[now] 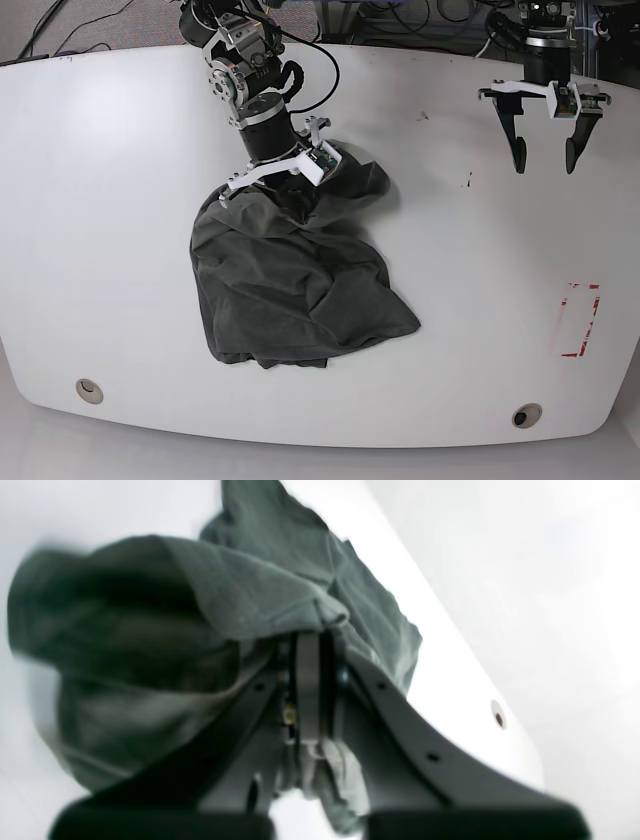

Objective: Layout the t-shirt on the table in an organized manner, then fold the t-shirt properly
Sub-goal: 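Lift the grasped shirt with the right gripper and pull it toward the robot's right side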

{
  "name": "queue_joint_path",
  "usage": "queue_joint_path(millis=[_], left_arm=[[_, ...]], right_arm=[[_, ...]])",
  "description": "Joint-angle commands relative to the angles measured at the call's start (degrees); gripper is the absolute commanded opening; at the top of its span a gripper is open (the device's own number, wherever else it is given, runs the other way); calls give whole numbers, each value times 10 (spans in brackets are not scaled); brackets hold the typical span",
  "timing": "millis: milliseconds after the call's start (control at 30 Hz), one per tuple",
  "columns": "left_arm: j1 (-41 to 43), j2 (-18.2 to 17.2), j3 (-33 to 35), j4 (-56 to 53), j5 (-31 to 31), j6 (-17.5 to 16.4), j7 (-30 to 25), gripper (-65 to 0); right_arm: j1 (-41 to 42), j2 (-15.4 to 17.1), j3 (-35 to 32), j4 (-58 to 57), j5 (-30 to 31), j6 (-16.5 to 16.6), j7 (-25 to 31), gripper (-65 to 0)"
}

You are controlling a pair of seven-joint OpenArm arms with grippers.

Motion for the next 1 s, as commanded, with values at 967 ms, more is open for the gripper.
queue_joint_path(millis=[967], left_arm=[[-206,-12,-3,9,-4,-52,176,-247]], right_arm=[[225,-112,87,32,-10,-2,156,-650]])
